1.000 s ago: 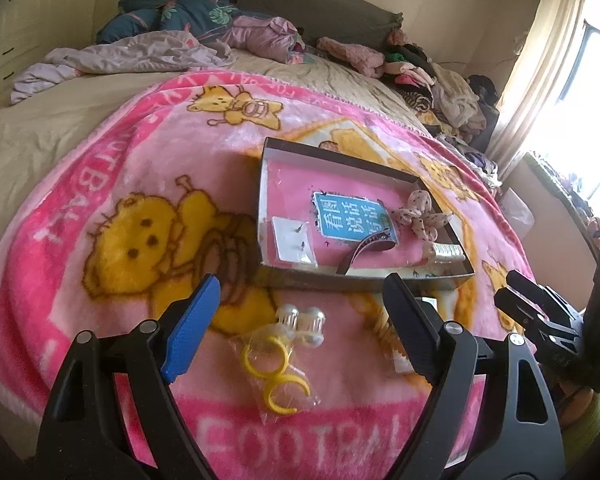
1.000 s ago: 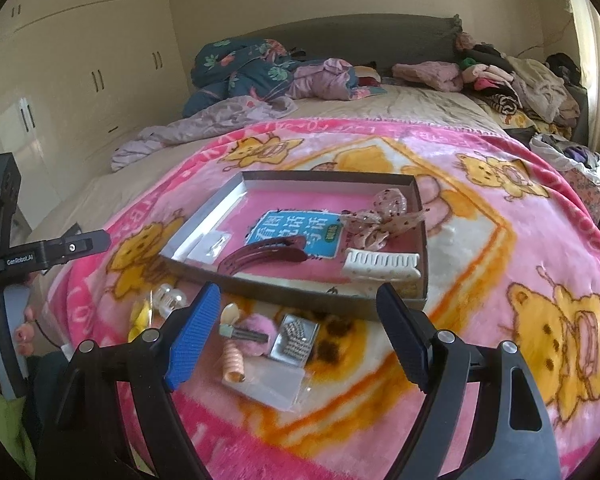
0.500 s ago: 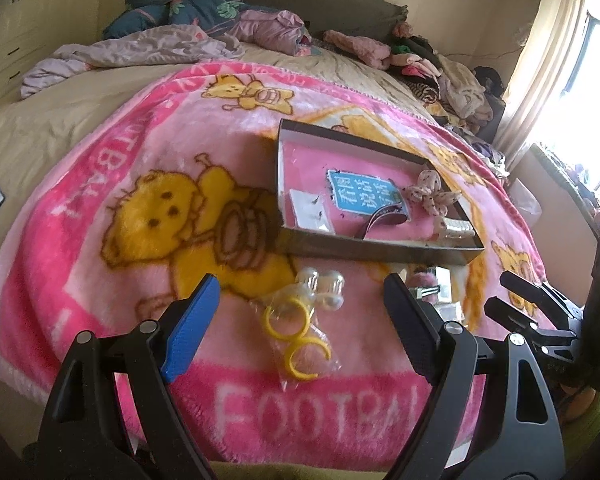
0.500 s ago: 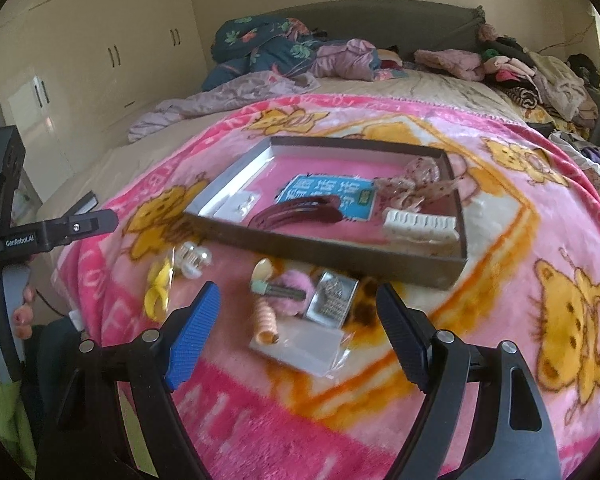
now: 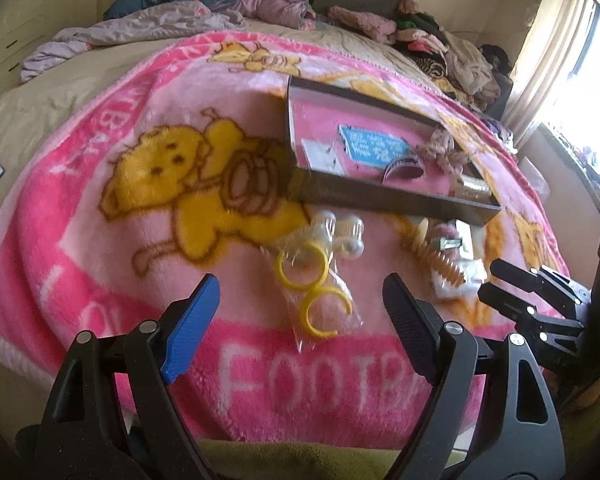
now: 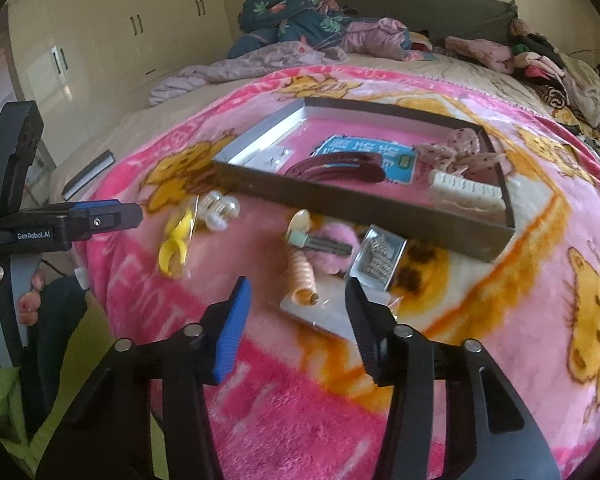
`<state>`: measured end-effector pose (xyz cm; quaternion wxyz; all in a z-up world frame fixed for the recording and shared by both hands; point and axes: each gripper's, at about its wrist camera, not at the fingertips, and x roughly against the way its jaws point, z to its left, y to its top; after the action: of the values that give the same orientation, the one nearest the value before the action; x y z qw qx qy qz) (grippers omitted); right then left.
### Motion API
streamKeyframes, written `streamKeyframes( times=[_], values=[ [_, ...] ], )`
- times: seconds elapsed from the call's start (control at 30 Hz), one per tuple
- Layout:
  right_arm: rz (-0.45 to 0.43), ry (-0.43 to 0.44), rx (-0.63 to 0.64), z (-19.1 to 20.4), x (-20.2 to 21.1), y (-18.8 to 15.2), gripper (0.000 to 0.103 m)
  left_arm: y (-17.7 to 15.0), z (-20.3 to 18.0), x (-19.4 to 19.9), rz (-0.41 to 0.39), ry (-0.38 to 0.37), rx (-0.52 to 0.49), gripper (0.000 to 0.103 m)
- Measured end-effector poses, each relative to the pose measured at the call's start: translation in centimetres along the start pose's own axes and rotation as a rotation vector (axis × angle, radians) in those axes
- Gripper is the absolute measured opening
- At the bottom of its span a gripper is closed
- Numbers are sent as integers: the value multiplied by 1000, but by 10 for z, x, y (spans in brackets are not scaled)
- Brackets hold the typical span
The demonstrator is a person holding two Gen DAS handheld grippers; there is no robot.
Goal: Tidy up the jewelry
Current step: 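Move the right tool to the beige spiral hair tie while the left tool approaches the yellow-ring packet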
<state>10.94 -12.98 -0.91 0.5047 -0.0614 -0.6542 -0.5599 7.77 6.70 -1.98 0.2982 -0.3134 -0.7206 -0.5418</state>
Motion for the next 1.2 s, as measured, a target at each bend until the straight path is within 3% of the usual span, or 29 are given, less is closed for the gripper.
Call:
streamKeyframes(
  times=[0.17,0.53,0.97,1.1,1.2],
  values=[
    [14,9,9,0,-9,-3,30,-10,-2,-11,37,4,0,76],
    [34,8,39,-3,-37,-3,19,-17,-7,-39,99,-4,14,76],
    [41,28,82,8,-72,10,19,-10,-4,-56,109,-17,58,75],
    [44,27,82,10,-79,13,19,-9,-5,-61,117,-5,54,69],
    [47,27,75,9,-83,15,19,-9,-5,-64,116,20,38,56]
  ],
)
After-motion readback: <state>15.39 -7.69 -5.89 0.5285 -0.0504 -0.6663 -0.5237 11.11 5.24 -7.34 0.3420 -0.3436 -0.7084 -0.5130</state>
